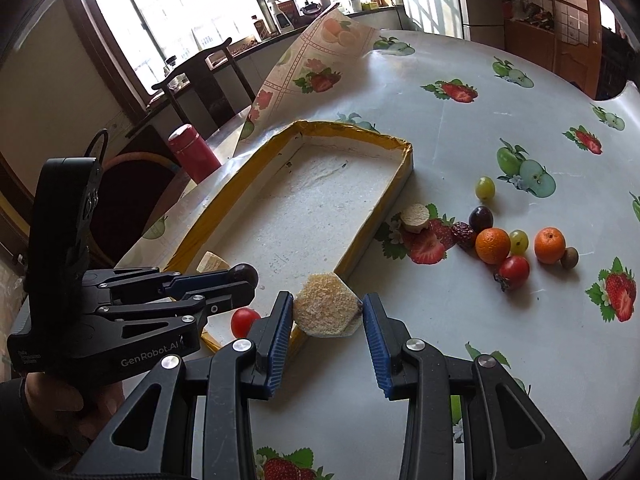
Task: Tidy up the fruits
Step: 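Carry the hexagonal slice and the dark plum over the yellow tray, then open the right gripper to drop the slice while the left gripper releases the plum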
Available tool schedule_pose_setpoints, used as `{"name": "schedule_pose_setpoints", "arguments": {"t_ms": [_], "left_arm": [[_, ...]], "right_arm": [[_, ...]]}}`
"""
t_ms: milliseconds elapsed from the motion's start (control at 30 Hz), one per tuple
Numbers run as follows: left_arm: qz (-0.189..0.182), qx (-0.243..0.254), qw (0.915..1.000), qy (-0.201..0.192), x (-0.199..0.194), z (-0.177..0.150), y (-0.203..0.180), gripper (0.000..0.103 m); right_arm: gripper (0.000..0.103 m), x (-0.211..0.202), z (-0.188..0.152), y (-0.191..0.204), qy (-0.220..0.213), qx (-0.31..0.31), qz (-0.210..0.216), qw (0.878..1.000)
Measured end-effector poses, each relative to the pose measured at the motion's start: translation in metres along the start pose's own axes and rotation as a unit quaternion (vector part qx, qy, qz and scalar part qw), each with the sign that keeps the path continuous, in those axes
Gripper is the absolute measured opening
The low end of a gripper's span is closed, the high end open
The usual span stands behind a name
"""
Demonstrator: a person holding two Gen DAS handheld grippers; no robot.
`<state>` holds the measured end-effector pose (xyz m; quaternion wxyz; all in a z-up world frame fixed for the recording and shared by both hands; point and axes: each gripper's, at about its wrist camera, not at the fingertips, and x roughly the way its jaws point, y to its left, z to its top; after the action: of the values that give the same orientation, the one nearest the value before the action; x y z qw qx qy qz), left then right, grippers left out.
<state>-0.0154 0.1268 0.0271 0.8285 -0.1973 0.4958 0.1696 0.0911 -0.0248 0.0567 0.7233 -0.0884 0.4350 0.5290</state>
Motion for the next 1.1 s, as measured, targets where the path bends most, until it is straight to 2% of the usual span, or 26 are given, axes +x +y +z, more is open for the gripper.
{"name": "schedule_pose_setpoints", "arguments": {"t_ms": [567,733,1000,1100], "left_arm": [[0.035,-0.039,0.9986,0.005,0.018,0.023,0.049,0.021],[0.04,-0.047,0.998,0.012,0.031,0.03,0.06,0.021],[0.047,-0.051,0.9972,0.029,0.052,0.033,0.066,0.021],[0.047,-0.052,0.997,0.033,0.057,0.031,0.066,0.022]], "right_arm": [[0.036,0.046,0.032,0.028,0.021,-0.035,0.029,0.999],[0.036,0.07,0.029,0.04,0.056,-0.052,0.054,0.996],[0.036,0.113,0.019,0.057,0.094,-0.084,0.048,0.991],[0.039,0.118,0.017,0.062,0.094,-0.095,0.046,0.99]]}}
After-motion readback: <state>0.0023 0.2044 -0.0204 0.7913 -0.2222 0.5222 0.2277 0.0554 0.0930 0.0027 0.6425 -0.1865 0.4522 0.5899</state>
